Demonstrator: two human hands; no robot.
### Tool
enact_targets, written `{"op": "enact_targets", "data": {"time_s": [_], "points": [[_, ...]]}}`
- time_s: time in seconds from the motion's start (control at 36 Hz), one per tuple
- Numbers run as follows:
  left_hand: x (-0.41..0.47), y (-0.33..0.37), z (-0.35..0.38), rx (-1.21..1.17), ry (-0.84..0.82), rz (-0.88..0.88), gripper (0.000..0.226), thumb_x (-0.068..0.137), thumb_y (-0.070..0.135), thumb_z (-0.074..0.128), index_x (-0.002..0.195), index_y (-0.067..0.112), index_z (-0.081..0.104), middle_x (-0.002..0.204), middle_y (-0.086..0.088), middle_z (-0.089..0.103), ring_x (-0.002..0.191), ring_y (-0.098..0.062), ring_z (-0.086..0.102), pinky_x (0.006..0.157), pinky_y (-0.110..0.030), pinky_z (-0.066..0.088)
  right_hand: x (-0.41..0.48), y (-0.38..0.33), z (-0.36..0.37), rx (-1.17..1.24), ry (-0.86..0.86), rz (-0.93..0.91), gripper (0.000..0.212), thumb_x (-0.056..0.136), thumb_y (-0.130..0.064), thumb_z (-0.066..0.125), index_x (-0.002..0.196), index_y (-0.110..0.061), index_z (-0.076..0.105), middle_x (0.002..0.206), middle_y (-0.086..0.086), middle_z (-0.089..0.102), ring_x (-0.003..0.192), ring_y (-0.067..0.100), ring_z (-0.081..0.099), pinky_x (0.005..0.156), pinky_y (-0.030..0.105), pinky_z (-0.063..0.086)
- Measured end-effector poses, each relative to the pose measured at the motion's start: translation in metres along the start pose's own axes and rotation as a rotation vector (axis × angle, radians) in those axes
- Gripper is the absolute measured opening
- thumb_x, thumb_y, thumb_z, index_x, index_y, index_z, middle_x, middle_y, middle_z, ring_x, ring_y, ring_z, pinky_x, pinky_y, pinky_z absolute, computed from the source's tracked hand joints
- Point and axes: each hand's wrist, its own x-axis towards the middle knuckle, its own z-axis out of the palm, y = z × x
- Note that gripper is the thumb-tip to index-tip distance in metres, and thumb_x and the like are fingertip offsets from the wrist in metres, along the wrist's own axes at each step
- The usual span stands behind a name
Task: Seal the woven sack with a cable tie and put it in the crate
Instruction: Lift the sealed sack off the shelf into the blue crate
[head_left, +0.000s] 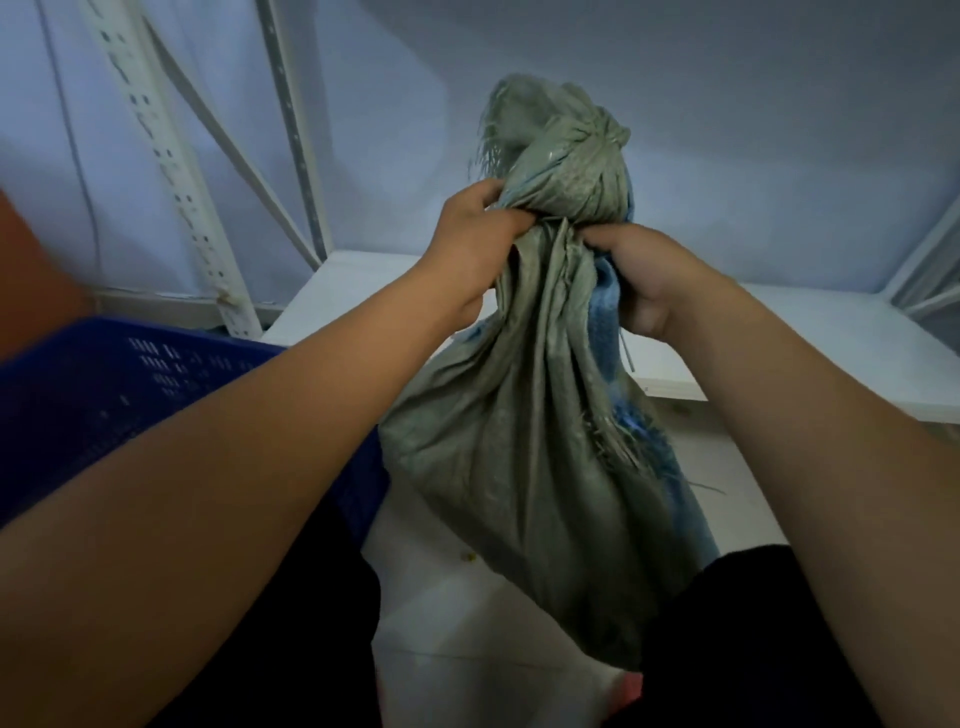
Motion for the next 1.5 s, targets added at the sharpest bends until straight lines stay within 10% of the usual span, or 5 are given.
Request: {"op": "enact_targets", "data": {"time_s": [0.36, 0.64, 0.81, 1.17, 1.5], "points": [[-0.04, 0.043, -0.054, -0.163, 0.076, 0.142, 0.027, 0.094, -0.001, 0.058, 0.119, 0.009, 0.061, 0.107, -0.016, 0.071, 0.09, -0.025, 0.071, 0.076, -0.033, 0.06, -0.023, -0.027, 0.093, 0.273, -0.062, -0.073, 0.031, 0.103, -0.015, 0.042, 0.106, -0.002, 0.07, 0.095, 0.016, 0.077, 0.082, 0.028, 0.076, 0.069, 0.035, 0.062], [-0.065, 0.079, -0.107, -0.18, 0.108, 0.379, 0.043, 0.089, -0.008, 0.053, 0.131, -0.003, 0.051, 0.127, -0.029, 0.061, 0.119, -0.043, 0.059, 0.103, -0.056, 0.047, -0.024, -0.043, 0.173, 0.555, -0.271, -0.166, 0.04, 0.102, -0.013, 0.037, 0.125, 0.009, 0.061, 0.122, 0.026, 0.068, 0.112, 0.038, 0.068, 0.1, 0.048, 0.054], [-0.073, 0.102, -0.146, -0.133, 0.111, 0.571, 0.047, 0.092, -0.012, 0.046, 0.138, -0.011, 0.04, 0.135, -0.034, 0.053, 0.123, -0.047, 0.053, 0.104, -0.061, 0.044, -0.025, -0.052, 0.219, 0.628, -0.364, -0.313, 0.042, 0.102, -0.007, 0.036, 0.136, 0.012, 0.051, 0.118, 0.025, 0.064, 0.101, 0.034, 0.065, 0.083, 0.038, 0.058], [-0.091, 0.075, -0.235, -0.102, 0.327, 0.359, 0.04, 0.095, -0.009, 0.047, 0.133, 0.0, 0.052, 0.121, -0.025, 0.066, 0.111, -0.039, 0.065, 0.097, -0.053, 0.053, 0.006, 0.01, 0.313, 0.64, -0.524, -0.021, 0.046, 0.103, -0.014, 0.035, 0.138, 0.01, 0.051, 0.138, 0.029, 0.057, 0.128, 0.042, 0.056, 0.109, 0.05, 0.046], [-0.111, 0.048, -0.307, -0.058, 0.49, 0.23, 0.037, 0.093, -0.01, 0.05, 0.127, 0.001, 0.058, 0.117, -0.02, 0.07, 0.109, -0.035, 0.067, 0.097, -0.052, 0.053, 0.034, 0.064, 0.378, 0.325, -0.438, 0.066, 0.038, 0.098, -0.017, 0.046, 0.126, 0.0, 0.064, 0.115, 0.021, 0.073, 0.106, 0.037, 0.071, 0.094, 0.052, 0.057]]}}
